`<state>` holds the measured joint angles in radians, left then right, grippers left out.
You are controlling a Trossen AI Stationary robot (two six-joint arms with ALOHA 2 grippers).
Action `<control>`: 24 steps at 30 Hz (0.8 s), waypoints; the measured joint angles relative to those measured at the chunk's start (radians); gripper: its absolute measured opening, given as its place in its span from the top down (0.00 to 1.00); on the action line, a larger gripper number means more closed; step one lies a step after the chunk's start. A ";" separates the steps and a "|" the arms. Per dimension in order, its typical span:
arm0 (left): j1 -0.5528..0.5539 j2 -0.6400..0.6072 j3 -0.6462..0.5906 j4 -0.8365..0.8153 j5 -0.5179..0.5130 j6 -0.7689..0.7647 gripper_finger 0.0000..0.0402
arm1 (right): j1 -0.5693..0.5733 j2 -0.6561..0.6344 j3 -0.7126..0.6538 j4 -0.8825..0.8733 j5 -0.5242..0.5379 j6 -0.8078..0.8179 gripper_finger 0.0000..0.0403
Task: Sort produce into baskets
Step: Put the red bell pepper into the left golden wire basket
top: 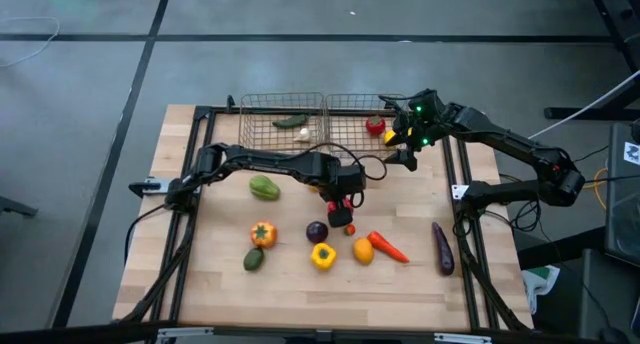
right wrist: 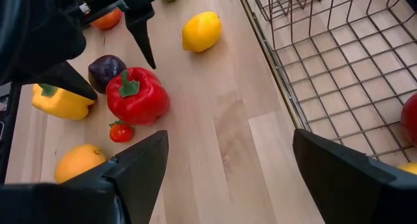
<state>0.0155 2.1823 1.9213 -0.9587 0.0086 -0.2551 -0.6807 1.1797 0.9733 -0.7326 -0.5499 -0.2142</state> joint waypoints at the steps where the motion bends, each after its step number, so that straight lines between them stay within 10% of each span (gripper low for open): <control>1: -0.002 0.003 0.000 0.001 -0.003 0.000 0.01 | 0.000 0.000 0.000 0.000 0.000 0.000 0.19; 24: -0.023 0.021 0.000 -0.002 -0.051 0.003 0.01 | 0.000 0.000 0.000 0.000 0.000 0.000 0.19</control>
<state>-0.0079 2.2036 1.9213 -0.9604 -0.0425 -0.2523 -0.6806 1.1797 0.9734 -0.7326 -0.5496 -0.2142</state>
